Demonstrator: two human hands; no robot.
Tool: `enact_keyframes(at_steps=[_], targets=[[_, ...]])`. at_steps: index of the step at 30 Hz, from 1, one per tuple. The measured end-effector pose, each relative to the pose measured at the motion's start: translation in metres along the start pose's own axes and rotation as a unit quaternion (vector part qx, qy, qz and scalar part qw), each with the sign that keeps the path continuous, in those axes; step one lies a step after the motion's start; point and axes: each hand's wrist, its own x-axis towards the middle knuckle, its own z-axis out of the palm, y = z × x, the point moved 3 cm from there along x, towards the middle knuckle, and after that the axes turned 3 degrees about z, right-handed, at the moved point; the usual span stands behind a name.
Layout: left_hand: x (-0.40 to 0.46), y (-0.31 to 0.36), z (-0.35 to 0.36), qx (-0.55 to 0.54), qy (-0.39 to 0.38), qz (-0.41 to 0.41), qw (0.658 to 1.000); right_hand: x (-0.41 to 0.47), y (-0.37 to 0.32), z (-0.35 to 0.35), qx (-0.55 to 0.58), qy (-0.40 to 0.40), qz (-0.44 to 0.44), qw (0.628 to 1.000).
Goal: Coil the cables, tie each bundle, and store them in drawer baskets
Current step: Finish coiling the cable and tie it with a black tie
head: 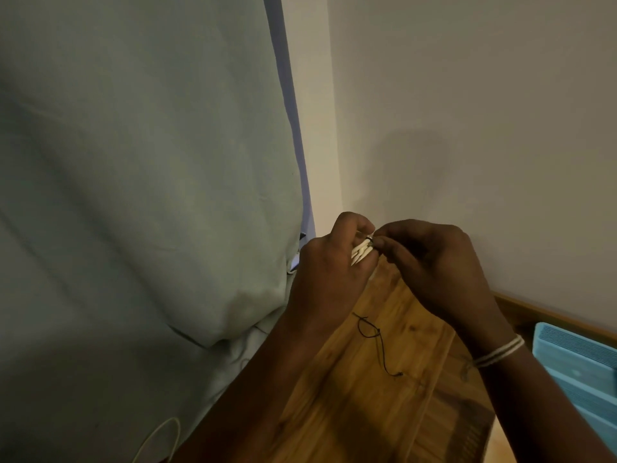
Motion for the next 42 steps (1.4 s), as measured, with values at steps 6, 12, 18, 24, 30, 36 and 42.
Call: enact_keyframes(at_steps=[6, 12, 18, 24, 30, 36, 42], targets=[[0.009, 0.009, 0.017, -0.030, 0.015, 0.019, 0.999, -0.001, 0.015, -0.012, 0.124, -0.006, 0.088, 0.988], [0.017, 0.022, 0.052, -0.050, 0.016, 0.031, 0.998, -0.004, 0.035, -0.029, 0.160, 0.059, 0.115, 0.979], [0.026, 0.036, 0.091, -0.056, 0.039, 0.054, 0.996, 0.003, 0.063, -0.047, 0.104, 0.088, 0.094, 0.986], [0.036, 0.041, 0.125, -0.116, 0.016, 0.048, 0.992, 0.005, 0.089, -0.080, 0.043, 0.189, 0.020, 0.981], [0.046, 0.052, 0.140, -0.140, 0.000, 0.038, 0.989, 0.010, 0.105, -0.098, 0.015, 0.192, -0.011, 0.981], [0.045, 0.064, 0.152, -0.114, 0.014, 0.053, 0.992, 0.001, 0.099, -0.097, 0.062, 0.215, 0.025, 0.974], [0.042, 0.066, 0.140, -0.123, 0.008, 0.083, 0.989, -0.004, 0.084, -0.102, 0.049, 0.228, 0.045, 0.971]])
